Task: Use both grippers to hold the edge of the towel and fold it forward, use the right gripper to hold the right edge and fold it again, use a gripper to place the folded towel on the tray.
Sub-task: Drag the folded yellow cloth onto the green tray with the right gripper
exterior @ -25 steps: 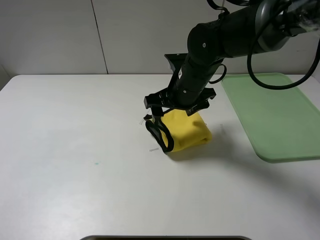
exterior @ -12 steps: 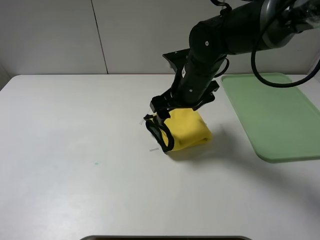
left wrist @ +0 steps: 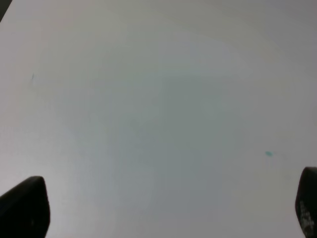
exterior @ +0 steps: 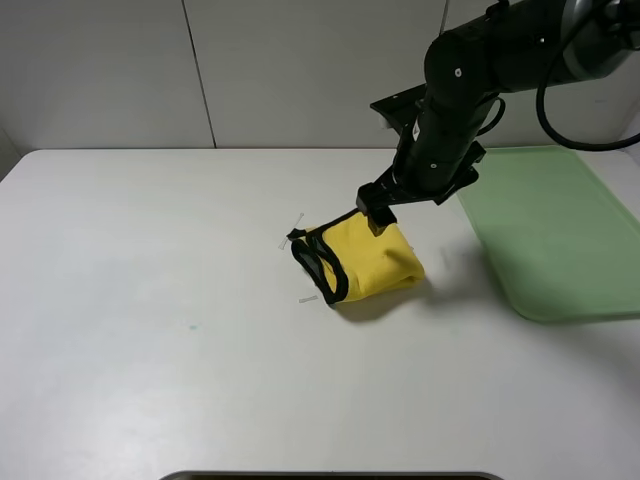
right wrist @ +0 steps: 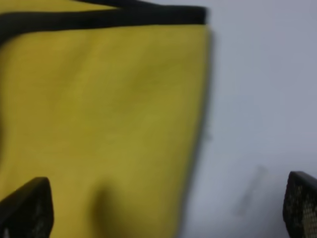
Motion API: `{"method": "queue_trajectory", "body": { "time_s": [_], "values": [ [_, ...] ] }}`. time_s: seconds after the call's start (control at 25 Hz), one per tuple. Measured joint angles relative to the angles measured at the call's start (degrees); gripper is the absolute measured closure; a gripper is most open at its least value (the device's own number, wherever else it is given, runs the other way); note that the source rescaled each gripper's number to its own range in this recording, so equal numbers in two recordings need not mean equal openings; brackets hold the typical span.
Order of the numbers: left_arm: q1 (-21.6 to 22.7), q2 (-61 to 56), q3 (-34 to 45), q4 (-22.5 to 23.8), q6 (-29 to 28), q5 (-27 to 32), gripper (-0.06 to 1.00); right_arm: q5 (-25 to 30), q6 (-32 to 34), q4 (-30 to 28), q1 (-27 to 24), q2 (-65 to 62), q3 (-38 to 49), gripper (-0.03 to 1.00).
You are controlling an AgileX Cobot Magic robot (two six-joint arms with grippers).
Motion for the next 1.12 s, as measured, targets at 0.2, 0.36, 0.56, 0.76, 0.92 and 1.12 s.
{"method": "queue_trajectory", "body": {
  "time_s": [0.2, 0.36, 0.56, 0.76, 0.92, 1.12],
  "values": [
    [0.0, 0.0, 0.0, 0.0, 0.0, 0.0, -0.06, -1.8, -3.2, 1.3, -1.7, 0.9, -0.1, -0.03],
    [0.0, 0.0, 0.0, 0.0, 0.0, 0.0, -0.06, -3.1, -4.1, 1.3, -3.4, 3.8, -0.1, -0.03],
    [0.0, 0.0, 0.0, 0.0, 0.0, 0.0, -0.06, -5.0, -4.2, 1.2, -4.2, 6.2, -0.1, -0.03],
    [0.0, 0.0, 0.0, 0.0, 0.0, 0.0, -0.06, -6.5, -4.2, 1.3, -4.2, 8.0, -0.2, -0.03],
    [0.0, 0.0, 0.0, 0.0, 0.0, 0.0, -0.06, -8.0, -4.4, 1.4, -4.2, 9.0, -0.2, -0.03],
    [0.0, 0.0, 0.0, 0.0, 0.0, 0.0, -0.06, -10.0, -4.5, 1.5, -4.2, 10.8, -0.2, -0.03]
  ]
}}
